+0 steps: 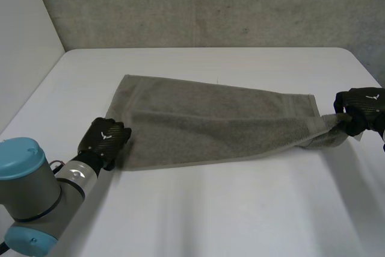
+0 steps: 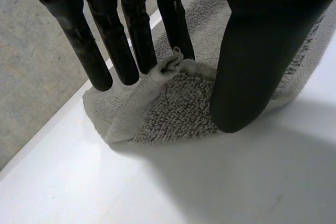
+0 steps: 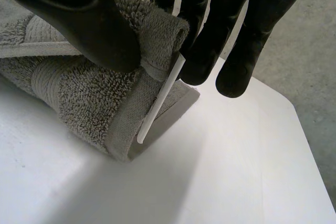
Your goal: Fold the towel.
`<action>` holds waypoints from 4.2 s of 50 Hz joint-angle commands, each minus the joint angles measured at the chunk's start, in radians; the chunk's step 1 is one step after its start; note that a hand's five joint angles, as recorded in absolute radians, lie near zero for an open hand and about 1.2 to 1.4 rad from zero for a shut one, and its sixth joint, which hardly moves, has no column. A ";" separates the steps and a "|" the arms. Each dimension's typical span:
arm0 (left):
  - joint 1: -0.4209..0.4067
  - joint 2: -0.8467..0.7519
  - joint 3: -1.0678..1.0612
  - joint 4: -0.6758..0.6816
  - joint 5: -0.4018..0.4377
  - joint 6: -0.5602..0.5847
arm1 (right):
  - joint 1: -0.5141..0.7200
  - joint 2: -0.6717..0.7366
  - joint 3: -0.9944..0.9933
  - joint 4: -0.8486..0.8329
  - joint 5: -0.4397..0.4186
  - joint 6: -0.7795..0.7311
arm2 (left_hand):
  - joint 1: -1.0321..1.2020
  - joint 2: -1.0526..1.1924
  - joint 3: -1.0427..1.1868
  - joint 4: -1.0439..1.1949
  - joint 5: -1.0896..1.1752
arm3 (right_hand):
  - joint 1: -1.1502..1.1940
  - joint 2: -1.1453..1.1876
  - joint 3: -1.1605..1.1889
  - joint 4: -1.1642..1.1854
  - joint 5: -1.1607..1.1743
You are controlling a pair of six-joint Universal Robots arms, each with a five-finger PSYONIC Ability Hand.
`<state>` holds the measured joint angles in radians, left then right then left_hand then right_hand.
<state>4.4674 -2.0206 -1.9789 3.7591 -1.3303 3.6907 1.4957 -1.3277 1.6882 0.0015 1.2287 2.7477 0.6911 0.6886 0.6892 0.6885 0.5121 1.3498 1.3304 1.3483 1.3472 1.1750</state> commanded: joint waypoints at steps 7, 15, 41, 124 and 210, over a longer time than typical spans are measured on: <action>0.000 -0.010 0.002 0.008 -0.004 0.000 | -0.002 -0.001 0.001 0.000 -0.001 0.000 | 0.104 0.106 0.106 0.106 0.108 | 0.046 0.066 0.048 0.049 0.047; 0.003 0.005 0.005 0.013 -0.004 0.005 | -0.002 -0.002 -0.002 0.000 -0.001 0.001 | 0.705 0.708 0.707 0.708 0.710 | 0.046 0.066 0.048 0.049 0.047; 0.282 0.689 -0.199 -0.546 0.203 -0.049 | -0.245 -0.142 0.038 0.766 -0.139 -0.915 | 0.705 0.708 0.707 0.708 0.710 | 0.046 0.066 0.048 0.049 0.047; -0.013 0.143 0.237 -0.175 -0.104 -0.485 | 0.005 -0.007 0.063 0.094 0.023 -0.190 | -0.486 -0.484 -0.484 -0.484 -0.482 | -1.133 -1.114 -1.132 -1.131 -1.133; -0.188 0.080 0.238 0.030 -0.116 -0.480 | 0.600 0.114 -0.051 -0.175 0.293 -0.057 | -0.498 -0.496 -0.496 -0.496 -0.494 | -1.175 -1.156 -1.174 -1.173 -1.175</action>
<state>4.3241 -1.9154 -1.7781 3.7882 -1.4425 3.2108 2.2012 -1.1557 1.4790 -0.1880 1.5642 2.6029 0.1784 0.1771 0.1798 0.1745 0.0271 0.2289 0.2473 0.2517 0.2689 0.0635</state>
